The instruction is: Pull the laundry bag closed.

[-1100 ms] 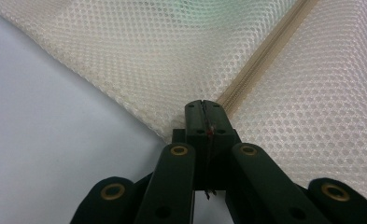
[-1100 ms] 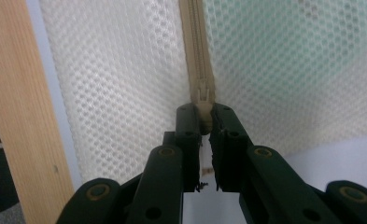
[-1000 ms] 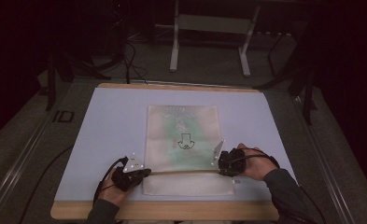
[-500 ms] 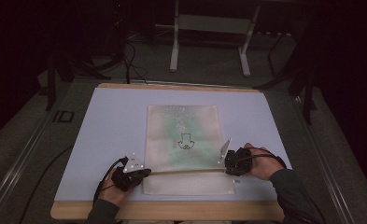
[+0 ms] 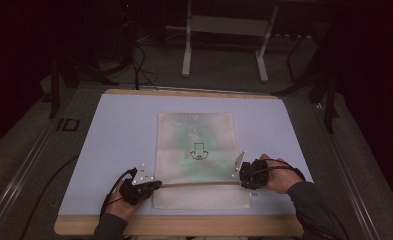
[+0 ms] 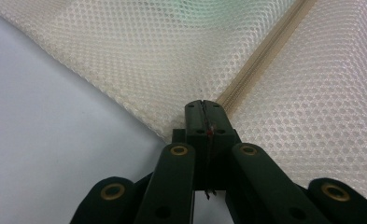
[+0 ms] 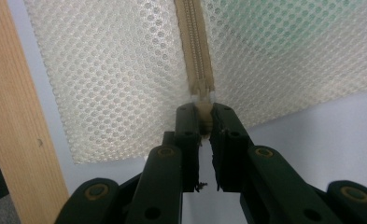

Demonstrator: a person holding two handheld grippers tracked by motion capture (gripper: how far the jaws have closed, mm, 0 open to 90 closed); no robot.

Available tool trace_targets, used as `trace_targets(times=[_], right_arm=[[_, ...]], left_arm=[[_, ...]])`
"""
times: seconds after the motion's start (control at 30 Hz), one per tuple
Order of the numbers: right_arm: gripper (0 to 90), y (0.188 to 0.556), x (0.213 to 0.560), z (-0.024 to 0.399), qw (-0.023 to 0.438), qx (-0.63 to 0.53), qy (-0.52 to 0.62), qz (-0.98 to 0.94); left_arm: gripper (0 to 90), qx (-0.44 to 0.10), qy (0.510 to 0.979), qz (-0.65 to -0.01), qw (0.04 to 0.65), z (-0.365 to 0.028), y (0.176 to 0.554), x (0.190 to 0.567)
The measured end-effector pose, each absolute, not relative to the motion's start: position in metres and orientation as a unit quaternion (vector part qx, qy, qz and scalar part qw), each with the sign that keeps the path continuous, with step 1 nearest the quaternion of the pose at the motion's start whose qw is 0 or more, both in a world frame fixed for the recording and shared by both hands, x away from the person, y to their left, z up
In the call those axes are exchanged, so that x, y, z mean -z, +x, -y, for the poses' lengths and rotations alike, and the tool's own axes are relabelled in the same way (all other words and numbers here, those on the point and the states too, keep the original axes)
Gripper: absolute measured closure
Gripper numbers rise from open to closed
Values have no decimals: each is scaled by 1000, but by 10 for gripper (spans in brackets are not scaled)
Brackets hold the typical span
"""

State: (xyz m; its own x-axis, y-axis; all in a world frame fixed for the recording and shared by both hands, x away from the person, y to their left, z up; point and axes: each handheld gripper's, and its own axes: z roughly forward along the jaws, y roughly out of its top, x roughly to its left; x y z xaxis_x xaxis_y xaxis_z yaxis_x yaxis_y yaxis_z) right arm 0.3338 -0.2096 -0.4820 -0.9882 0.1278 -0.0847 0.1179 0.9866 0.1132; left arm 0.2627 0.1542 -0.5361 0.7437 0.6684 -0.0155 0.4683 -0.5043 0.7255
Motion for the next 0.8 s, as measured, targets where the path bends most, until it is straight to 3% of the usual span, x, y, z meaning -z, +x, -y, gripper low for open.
trace_targets(times=[0.8], right_arm=[[738,334,486,218,50,-58,76,-994]], left_arm=[[895,-135,857,-331,372,-154,263,536]])
